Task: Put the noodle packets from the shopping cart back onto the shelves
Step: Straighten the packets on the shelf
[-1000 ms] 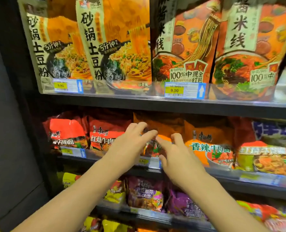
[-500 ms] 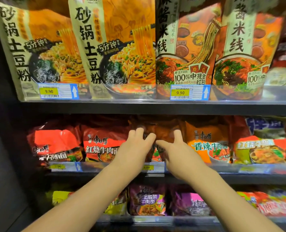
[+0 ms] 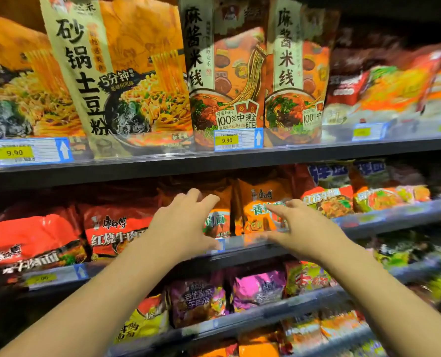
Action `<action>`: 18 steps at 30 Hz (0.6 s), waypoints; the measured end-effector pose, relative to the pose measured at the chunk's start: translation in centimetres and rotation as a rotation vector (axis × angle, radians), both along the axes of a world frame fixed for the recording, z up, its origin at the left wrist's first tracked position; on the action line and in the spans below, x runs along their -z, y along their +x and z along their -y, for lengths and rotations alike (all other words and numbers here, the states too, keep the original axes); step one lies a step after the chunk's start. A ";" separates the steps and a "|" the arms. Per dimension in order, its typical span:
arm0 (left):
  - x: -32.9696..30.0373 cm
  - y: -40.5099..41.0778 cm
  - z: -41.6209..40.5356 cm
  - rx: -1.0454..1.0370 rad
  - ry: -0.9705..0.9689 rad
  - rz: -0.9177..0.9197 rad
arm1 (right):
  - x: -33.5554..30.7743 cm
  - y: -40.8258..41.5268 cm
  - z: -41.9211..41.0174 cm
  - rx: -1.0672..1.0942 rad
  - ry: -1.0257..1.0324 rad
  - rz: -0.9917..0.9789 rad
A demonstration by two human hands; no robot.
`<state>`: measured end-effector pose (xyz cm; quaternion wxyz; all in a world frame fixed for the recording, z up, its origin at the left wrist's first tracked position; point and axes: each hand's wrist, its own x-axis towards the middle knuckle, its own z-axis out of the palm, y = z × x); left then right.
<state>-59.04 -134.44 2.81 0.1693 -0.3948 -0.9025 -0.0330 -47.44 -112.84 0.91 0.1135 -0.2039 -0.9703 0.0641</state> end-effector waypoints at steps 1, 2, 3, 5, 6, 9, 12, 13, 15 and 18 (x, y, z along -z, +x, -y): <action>0.1 0.6 -0.3 0.019 0.001 0.002 | 0.0 0.7 -0.9 0.030 -0.010 0.008; 0.2 1.2 -0.7 0.036 0.003 0.002 | 0.0 1.3 -1.8 0.055 -0.011 0.015; 0.5 1.8 -1.1 0.051 0.012 0.007 | -0.1 1.8 -2.5 0.070 -0.006 0.022; 1.0 2.8 -2.4 0.079 0.030 0.018 | -0.2 2.2 -3.6 0.073 0.000 0.027; 1.3 3.3 -3.2 0.089 0.037 0.019 | -0.1 2.2 -4.1 0.060 0.002 0.032; 2.0 4.4 -6.1 0.094 0.054 0.003 | 0.3 1.3 -5.2 -0.018 0.000 0.059; 2.6 4.6 -9.2 0.093 0.056 -0.011 | 0.7 -0.2 -6.5 -0.128 -0.020 0.059; 3.0 4.5 -10.3 0.087 0.043 -0.006 | 0.8 -0.7 -7.1 -0.169 -0.026 0.064; 3.9 4.4 -11.6 0.065 0.007 0.019 | 1.1 -1.5 -8.0 -0.245 -0.034 0.079; 4.9 4.3 -13.0 -0.017 0.011 0.047 | 1.6 -2.4 -9.2 -0.328 -0.032 0.118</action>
